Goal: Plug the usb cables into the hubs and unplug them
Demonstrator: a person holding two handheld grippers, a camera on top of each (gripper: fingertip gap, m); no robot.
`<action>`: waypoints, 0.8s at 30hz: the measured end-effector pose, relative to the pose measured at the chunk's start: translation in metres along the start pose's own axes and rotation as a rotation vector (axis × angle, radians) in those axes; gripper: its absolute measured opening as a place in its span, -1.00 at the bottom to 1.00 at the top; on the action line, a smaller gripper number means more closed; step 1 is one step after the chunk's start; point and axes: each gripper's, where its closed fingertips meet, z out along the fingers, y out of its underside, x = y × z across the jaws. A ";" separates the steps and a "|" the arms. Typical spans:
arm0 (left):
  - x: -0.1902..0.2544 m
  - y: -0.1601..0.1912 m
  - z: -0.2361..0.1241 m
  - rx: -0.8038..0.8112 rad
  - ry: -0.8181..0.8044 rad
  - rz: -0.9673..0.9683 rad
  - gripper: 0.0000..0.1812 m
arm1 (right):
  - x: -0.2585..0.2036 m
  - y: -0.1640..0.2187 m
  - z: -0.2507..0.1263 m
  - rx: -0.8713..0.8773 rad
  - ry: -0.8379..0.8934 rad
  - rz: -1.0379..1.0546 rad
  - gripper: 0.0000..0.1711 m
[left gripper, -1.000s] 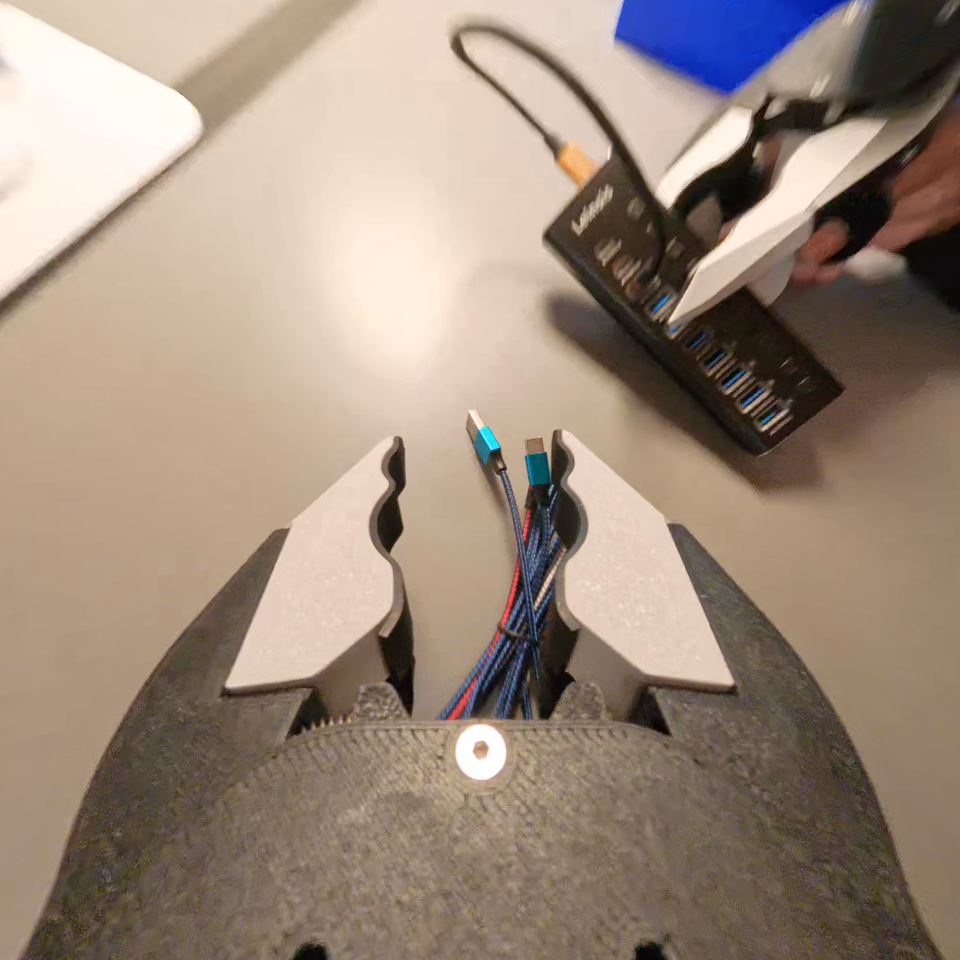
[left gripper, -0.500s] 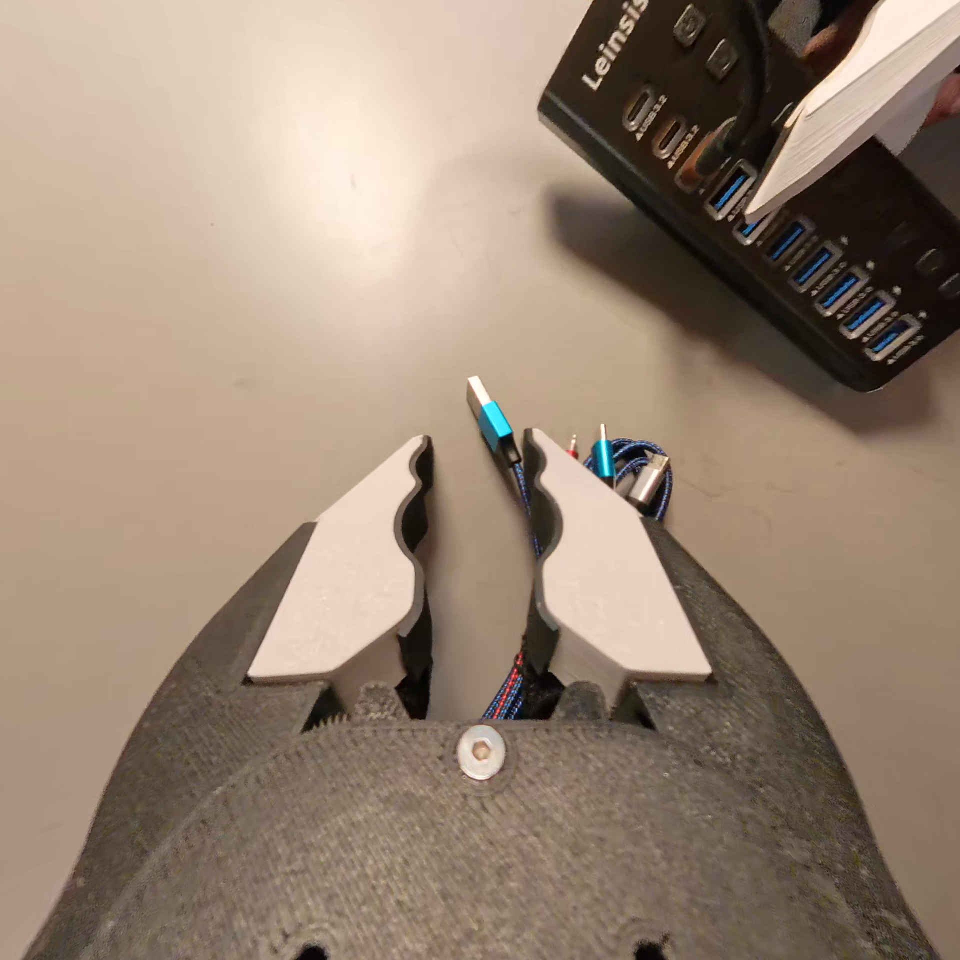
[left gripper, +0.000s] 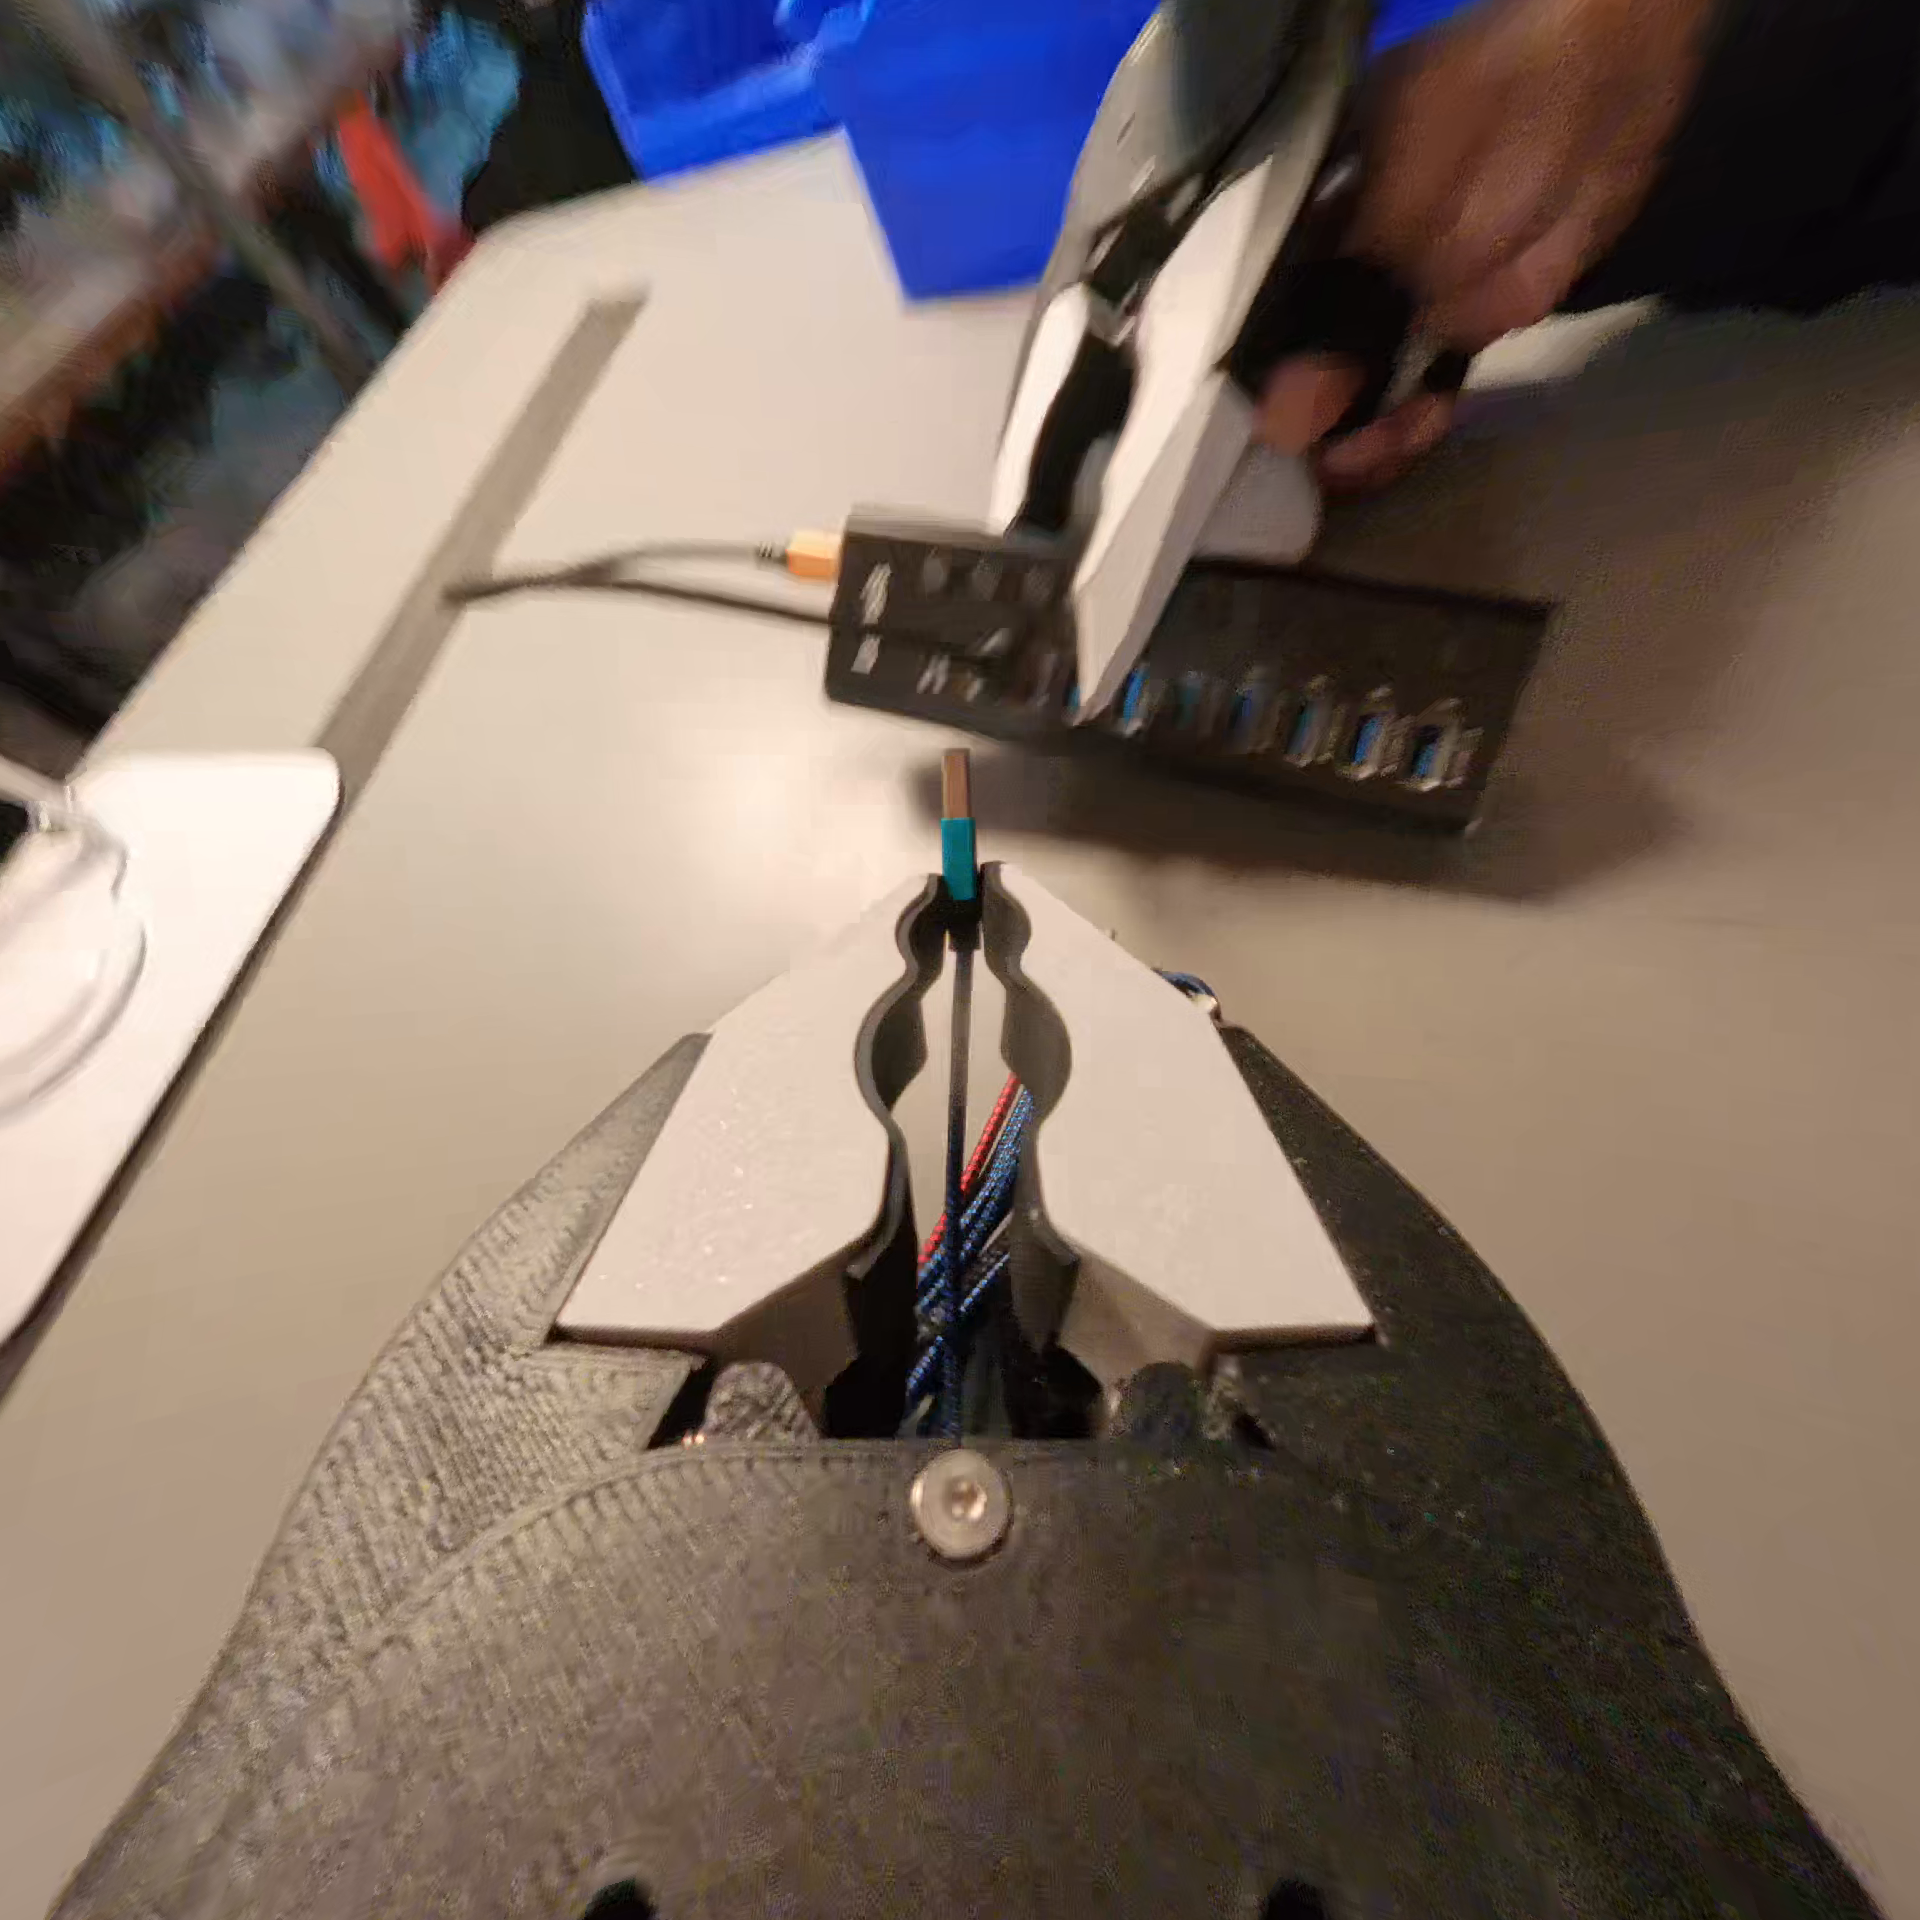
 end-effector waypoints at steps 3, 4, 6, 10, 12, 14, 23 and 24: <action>0.018 -0.023 -0.007 0.169 0.057 0.077 -0.90 | 0.000 -0.001 0.000 0.004 0.006 -0.007 -0.41; 0.020 -0.026 -0.007 0.191 0.066 0.072 -0.90 | 0.000 0.000 0.000 0.005 0.008 -0.007 -0.40; 0.025 -0.026 -0.005 0.185 0.095 0.053 -0.90 | 0.000 -0.001 0.000 0.005 0.011 -0.008 -0.41; 0.041 -0.020 0.004 0.135 0.150 0.061 -0.90 | 0.000 -0.001 0.000 0.006 0.015 -0.014 -0.41; 0.047 -0.018 0.010 0.098 0.160 0.057 -0.90 | 0.000 -0.001 0.000 0.005 0.016 -0.018 -0.40; 0.055 -0.012 0.016 0.039 0.183 0.046 -0.90 | 0.000 -0.001 -0.001 0.007 0.017 -0.026 -0.41; 0.074 -0.003 0.029 -0.090 0.194 -0.010 -0.90 | -0.001 -0.003 0.000 0.014 0.021 -0.036 -0.41; 0.073 -0.003 0.030 -0.098 0.183 -0.012 -0.90 | -0.001 -0.003 0.000 0.016 0.022 -0.038 -0.41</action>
